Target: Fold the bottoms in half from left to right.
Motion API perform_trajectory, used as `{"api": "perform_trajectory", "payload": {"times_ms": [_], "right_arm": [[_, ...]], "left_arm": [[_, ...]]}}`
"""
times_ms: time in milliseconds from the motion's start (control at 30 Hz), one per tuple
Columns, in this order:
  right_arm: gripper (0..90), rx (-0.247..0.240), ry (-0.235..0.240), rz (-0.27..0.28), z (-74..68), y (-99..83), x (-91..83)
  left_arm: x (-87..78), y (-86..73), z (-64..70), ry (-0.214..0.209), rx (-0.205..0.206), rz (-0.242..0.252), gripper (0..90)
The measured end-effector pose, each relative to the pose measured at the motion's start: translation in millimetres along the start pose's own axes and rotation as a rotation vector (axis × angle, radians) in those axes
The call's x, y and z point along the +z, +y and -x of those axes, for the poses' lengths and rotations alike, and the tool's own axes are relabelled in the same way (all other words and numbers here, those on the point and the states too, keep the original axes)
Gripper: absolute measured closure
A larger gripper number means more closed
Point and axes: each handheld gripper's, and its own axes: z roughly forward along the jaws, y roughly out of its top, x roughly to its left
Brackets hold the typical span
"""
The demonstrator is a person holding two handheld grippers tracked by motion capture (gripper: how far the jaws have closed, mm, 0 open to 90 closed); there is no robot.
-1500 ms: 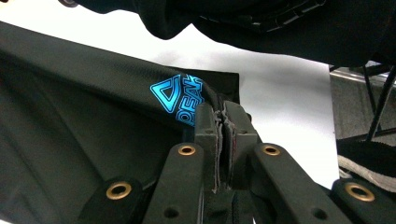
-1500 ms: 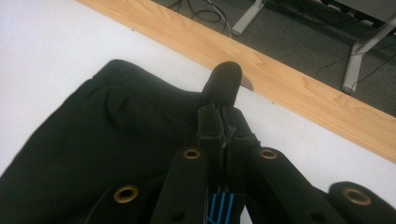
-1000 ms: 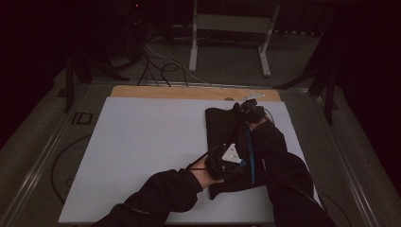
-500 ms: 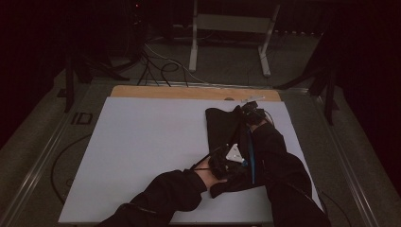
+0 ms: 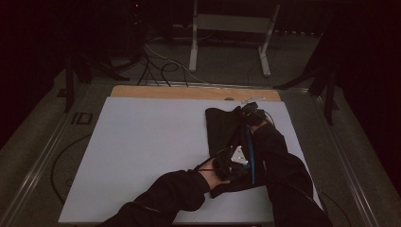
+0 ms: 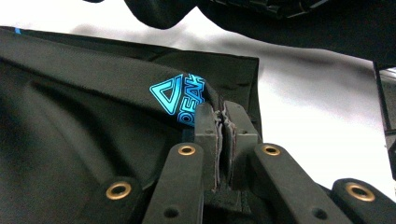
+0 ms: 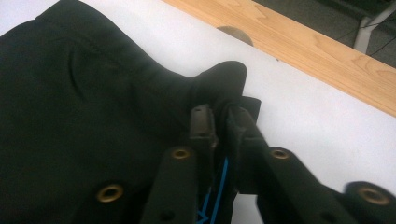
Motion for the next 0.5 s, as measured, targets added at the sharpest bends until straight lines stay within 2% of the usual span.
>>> {"api": "perform_trajectory", "payload": {"times_ms": [133, 300, 500], "right_arm": [[63.1, 0.0, -0.003, 0.01, -0.7, -0.1, -4.2], [44.9, 0.021, 0.026, 0.038, -1.1, 1.4, -12.8], [38.2, 0.069, 0.051, 0.074, -2.3, -1.6, -25.7]], "left_arm": [[1.5, 2.8, 1.5, -0.002, 0.001, 0.001, 86.2], [2.2, 6.6, 1.4, -0.005, 0.003, -0.002, 86.0], [4.6, 12.5, 4.0, -0.016, 0.006, -0.002, 85.9]]}}
